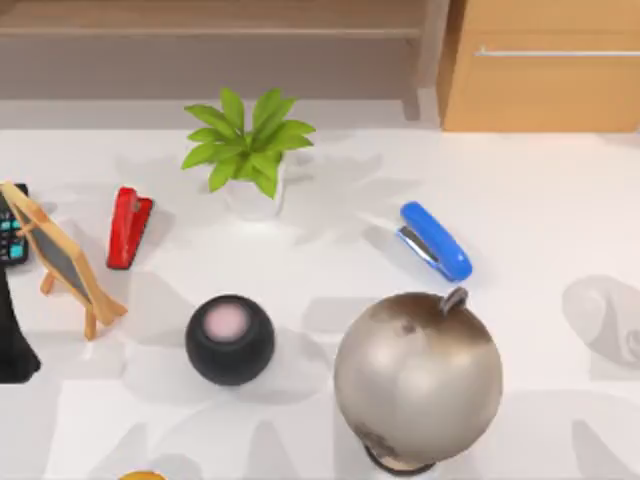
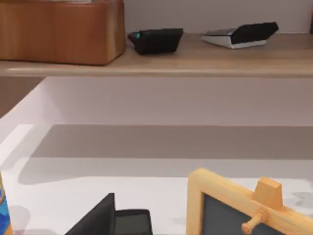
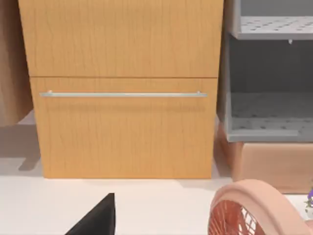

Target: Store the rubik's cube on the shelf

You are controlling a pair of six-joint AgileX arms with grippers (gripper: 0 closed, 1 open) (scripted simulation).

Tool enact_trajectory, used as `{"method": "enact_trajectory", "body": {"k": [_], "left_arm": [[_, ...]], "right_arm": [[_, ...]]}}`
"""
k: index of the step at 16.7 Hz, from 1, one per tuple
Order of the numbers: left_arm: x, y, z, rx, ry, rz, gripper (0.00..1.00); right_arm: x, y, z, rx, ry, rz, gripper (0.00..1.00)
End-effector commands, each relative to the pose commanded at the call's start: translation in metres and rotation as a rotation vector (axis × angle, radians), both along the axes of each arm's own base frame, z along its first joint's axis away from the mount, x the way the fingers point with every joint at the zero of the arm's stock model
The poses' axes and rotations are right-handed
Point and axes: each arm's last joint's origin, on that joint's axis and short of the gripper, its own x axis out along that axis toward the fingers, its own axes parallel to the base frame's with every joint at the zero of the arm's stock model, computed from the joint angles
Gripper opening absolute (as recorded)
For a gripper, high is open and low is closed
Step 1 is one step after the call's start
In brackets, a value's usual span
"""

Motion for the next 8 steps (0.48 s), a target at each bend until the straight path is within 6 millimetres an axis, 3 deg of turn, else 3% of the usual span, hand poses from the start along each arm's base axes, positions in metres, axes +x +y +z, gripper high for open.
{"method": "enact_trajectory", "body": {"k": [4,8], "left_arm": [[0.0,0.0,0.0,0.0,0.0,0.0,1.0],[0.0,0.0,0.0,0.0,0.0,0.0,1.0]], "right_arm": [[0.001,0.0,0.006,-0.027,-0.01,-0.004,1.0],[0.009,0.0,0.034,-0.176,-0.045,-0.02,1.0]]}}
